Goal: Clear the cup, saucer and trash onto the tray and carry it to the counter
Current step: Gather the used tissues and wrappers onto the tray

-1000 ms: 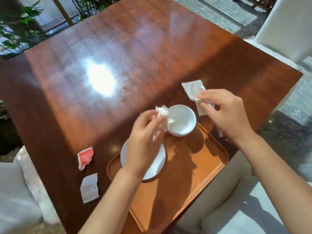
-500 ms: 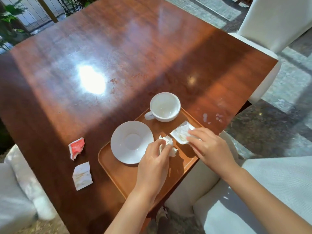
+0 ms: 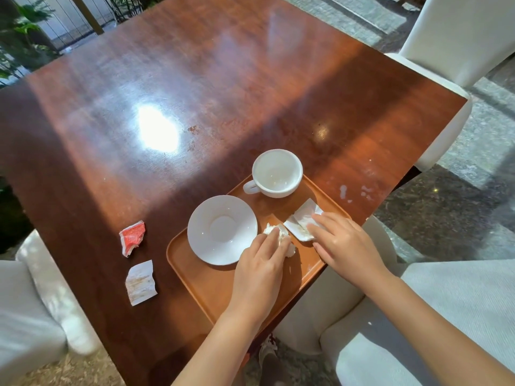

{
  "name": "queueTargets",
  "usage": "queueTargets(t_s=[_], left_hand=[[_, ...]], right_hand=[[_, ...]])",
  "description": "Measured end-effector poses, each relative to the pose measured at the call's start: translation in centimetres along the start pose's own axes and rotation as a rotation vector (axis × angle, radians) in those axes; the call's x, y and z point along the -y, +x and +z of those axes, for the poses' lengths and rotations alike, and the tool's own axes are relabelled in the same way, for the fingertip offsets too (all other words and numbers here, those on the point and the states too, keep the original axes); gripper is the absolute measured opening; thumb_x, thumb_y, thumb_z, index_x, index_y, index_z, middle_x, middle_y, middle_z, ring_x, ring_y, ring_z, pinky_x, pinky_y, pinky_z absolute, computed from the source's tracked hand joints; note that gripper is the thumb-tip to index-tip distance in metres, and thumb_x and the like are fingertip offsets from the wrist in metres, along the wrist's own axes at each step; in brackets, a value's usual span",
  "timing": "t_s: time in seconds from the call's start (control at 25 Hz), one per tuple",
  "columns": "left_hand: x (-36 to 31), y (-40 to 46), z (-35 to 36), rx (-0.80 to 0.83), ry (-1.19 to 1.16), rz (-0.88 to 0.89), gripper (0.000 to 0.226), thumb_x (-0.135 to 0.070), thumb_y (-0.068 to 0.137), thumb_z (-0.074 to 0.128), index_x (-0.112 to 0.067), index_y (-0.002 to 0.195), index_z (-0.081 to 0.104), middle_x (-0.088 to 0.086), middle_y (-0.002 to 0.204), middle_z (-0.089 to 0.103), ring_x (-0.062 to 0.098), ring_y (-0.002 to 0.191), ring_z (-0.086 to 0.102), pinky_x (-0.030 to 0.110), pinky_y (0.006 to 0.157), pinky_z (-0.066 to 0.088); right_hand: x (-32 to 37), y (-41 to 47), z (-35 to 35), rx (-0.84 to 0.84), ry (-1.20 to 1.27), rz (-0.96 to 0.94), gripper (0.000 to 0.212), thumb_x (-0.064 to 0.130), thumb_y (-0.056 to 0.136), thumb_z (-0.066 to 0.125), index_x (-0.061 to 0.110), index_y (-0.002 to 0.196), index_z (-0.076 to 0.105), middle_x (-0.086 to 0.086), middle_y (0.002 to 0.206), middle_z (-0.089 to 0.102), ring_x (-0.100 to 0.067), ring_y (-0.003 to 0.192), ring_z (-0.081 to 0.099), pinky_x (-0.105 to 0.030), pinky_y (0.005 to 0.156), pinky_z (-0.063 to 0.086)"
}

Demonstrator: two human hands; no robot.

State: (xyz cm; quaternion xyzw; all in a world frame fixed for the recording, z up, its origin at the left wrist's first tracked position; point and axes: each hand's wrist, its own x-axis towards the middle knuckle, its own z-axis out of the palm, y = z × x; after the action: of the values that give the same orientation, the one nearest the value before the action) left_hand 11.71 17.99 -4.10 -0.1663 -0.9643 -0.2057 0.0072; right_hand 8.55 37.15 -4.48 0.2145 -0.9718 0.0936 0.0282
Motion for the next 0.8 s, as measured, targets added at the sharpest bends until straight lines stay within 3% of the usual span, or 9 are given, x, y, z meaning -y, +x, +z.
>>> queueTargets(t_s=[0.12, 0.48, 0.64, 0.72, 0.8], left_hand=[[-0.3, -0.4, -0.7, 0.010, 0.040, -0.008, 0.059, 0.000, 0.065, 0.078, -0.013, 0.121, 0.063, 0.013, 0.121, 0.065, 0.030, 0.108, 0.063, 0.037, 0.075, 0.056], [2.8, -4.8, -7.1, -0.126, 0.073, -0.100, 0.044, -0.002, 0.065, 0.079, -0.010, 0.107, 0.068, 0.011, 0.106, 0.071, 0.028, 0.096, 0.067, 0.039, 0.079, 0.054], [8.4, -9.3, -8.0, -0.177, 0.083, -0.234, 0.038, -0.003, 0.073, 0.063, -0.005, 0.110, 0.066, 0.012, 0.109, 0.067, 0.029, 0.099, 0.064, 0.039, 0.079, 0.054], [10.9, -11.1, -7.8, -0.181, 0.119, -0.311, 0.040, -0.005, 0.072, 0.065, -0.005, 0.112, 0.065, 0.015, 0.113, 0.065, 0.030, 0.100, 0.063, 0.040, 0.077, 0.054], [12.7, -11.9, -7.6, -0.160, 0.157, -0.370, 0.046, -0.003, 0.070, 0.072, -0.007, 0.114, 0.063, 0.015, 0.117, 0.063, 0.029, 0.105, 0.060, 0.040, 0.079, 0.054]], right_hand=[[0.4, 0.0, -0.8, 0.006, -0.006, -0.002, 0.031, 0.015, 0.065, 0.078, 0.011, 0.094, 0.067, -0.009, 0.105, 0.070, -0.030, 0.101, 0.064, -0.039, 0.080, 0.054], [7.2, 1.8, -5.6, -0.047, -0.013, -0.034, 0.022, 0.015, 0.069, 0.074, 0.009, 0.089, 0.069, -0.009, 0.095, 0.070, -0.028, 0.085, 0.067, -0.035, 0.064, 0.054], [14.3, 5.0, -5.0, -0.043, 0.064, -0.223, 0.020, 0.018, 0.074, 0.062, 0.011, 0.092, 0.068, -0.010, 0.096, 0.071, -0.029, 0.084, 0.066, -0.036, 0.062, 0.055], [17.7, 7.2, -3.4, 0.000, 0.103, -0.301, 0.023, 0.022, 0.074, 0.054, 0.013, 0.091, 0.067, -0.008, 0.096, 0.071, -0.028, 0.082, 0.066, -0.034, 0.059, 0.054], [20.4, 9.5, -1.1, 0.052, 0.141, -0.349, 0.024, 0.020, 0.071, 0.060, 0.012, 0.093, 0.068, -0.008, 0.098, 0.070, -0.029, 0.081, 0.066, -0.034, 0.058, 0.055]])
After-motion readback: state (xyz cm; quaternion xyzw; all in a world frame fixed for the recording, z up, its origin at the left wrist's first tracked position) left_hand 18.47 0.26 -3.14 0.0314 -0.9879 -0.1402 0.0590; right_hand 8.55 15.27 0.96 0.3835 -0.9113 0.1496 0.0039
